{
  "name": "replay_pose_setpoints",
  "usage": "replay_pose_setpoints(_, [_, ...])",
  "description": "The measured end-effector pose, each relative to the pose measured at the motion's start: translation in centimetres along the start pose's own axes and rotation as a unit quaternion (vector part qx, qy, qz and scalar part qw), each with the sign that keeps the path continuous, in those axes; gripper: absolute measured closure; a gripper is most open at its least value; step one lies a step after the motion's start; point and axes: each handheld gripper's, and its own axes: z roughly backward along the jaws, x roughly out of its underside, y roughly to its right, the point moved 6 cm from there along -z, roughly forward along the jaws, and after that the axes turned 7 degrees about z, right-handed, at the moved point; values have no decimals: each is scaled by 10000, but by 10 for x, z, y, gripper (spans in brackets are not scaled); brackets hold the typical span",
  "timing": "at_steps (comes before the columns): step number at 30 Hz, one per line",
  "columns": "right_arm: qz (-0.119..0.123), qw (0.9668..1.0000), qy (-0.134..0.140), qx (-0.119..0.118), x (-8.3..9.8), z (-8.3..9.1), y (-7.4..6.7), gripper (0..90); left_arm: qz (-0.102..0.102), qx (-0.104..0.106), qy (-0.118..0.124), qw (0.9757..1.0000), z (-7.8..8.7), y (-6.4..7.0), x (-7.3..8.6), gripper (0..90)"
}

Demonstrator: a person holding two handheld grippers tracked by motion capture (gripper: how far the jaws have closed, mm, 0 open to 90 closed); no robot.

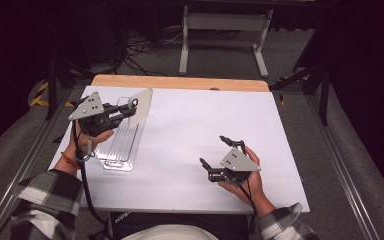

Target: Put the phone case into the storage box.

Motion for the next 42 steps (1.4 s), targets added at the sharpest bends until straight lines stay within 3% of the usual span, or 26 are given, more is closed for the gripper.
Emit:
replay_pose_setpoints(12, [11,10000,-2,-5,0,-1,0,103,115,-170,-53,9998,2,-24,8,808])
replay_pose_setpoints(23, [25,10000,-53,-44,2,-3,-2,105,320,-122,-170,9993,-7,-49,22,808])
replay_pose_setpoints(27, [23,10000,-80,-43,2,-4,-2,106,387,-26,-217,9990,-16,-60,28,808])
replay_pose_setpoints(29, [31,9999,-101,-65,3,-5,-3,106,534,100,-244,9982,-23,-64,33,808])
replay_pose_setpoints(33, [47,9999,-116,-81,3,-6,-4,106,543,69,-364,9978,-29,-72,40,808])
replay_pose_setpoints(35, [42,9999,-131,-93,4,-6,-4,106,679,66,-372,9970,-34,-77,45,808])
replay_pose_setpoints(42, [72,9997,-171,-143,5,-8,-7,106,765,-18,-534,9956,-46,-90,58,808])
